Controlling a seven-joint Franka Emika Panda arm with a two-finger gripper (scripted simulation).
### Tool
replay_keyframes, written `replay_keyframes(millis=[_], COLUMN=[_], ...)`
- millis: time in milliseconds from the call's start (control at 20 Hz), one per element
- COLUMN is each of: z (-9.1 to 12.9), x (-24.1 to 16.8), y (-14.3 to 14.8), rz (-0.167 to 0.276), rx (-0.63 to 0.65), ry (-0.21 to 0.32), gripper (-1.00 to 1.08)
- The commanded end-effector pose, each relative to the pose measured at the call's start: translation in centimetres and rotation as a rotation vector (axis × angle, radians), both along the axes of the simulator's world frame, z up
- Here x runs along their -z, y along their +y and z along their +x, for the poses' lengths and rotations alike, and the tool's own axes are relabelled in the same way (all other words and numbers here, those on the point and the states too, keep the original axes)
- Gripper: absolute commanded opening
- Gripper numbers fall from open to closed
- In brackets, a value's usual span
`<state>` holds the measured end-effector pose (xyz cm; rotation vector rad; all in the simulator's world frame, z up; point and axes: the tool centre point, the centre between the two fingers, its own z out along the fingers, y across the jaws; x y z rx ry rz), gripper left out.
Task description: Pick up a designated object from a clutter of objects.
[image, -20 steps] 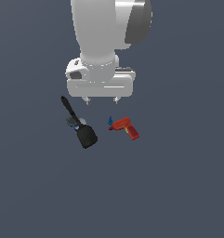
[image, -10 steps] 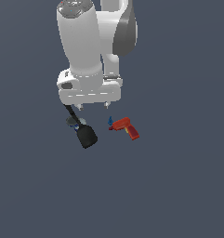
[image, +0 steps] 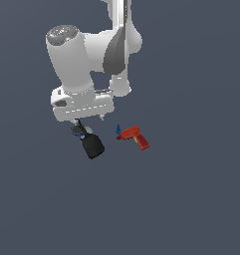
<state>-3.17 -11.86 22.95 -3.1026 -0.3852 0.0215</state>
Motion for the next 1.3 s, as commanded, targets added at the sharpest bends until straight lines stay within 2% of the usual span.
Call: replay_keyframes(millis=[0,650,1250], z=[-0.5,-3.2,-4.0], x=[1.1,5.6,6.6], y=[-1.3,-6.6,-7.7], rz=[0.0,-0.008,-0.011], rx=[-0.037,-0.188,-0.221], ry=[-0.004,-0.015,-0.016], gripper=[1.0,1.0,1.0])
